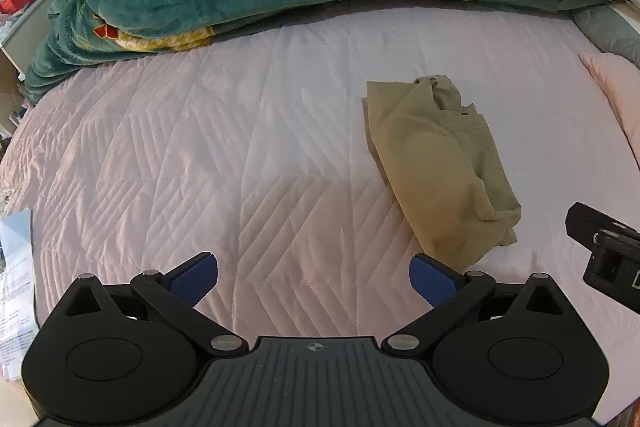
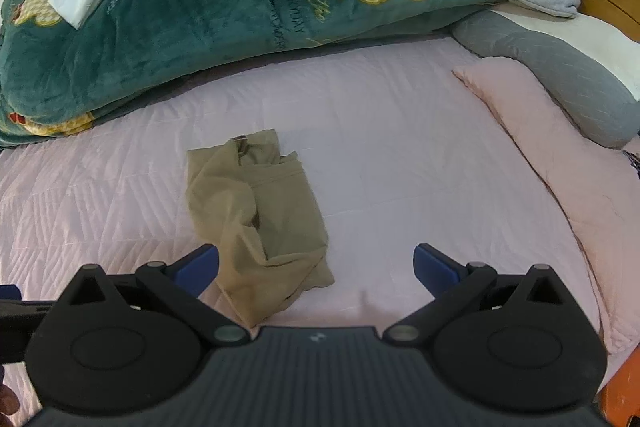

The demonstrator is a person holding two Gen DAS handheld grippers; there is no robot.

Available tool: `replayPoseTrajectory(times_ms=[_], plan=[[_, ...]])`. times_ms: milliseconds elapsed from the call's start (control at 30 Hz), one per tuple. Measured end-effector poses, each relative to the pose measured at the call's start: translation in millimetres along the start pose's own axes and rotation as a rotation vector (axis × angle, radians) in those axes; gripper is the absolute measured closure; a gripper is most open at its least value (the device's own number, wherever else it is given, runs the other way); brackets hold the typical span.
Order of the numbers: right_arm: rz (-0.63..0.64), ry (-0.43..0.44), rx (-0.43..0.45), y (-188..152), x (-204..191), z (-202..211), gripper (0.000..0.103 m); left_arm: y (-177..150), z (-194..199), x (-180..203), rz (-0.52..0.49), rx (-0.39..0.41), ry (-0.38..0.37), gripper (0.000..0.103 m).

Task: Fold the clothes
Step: 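Move both grippers toward the crumpled khaki shirt on the bed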

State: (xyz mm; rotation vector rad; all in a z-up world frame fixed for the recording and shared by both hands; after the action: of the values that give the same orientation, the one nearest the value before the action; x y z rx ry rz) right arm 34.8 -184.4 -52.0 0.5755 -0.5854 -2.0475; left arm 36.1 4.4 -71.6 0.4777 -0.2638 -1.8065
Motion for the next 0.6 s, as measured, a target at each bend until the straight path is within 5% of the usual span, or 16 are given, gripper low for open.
replayPoseTrajectory(times_ms=[600], plan=[[0.019, -0.025, -0.089, 0, -3, -20, 0.000, -5, 0, -3, -0.012, -0.005, 0.060, 0.001]])
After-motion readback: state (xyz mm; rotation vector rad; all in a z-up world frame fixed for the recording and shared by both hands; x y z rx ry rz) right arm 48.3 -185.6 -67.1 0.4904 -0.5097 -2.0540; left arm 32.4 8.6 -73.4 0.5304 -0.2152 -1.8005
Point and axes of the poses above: each gripper's, at about its wrist camera, not at the fingertips, and z roughly against the way its jaws point, x to its right, y to its top, the point moved 8 cm from there along -z, roughly the way its jaws point, and after that the axes turned 15 degrees about -z, right-handed, at the moved point
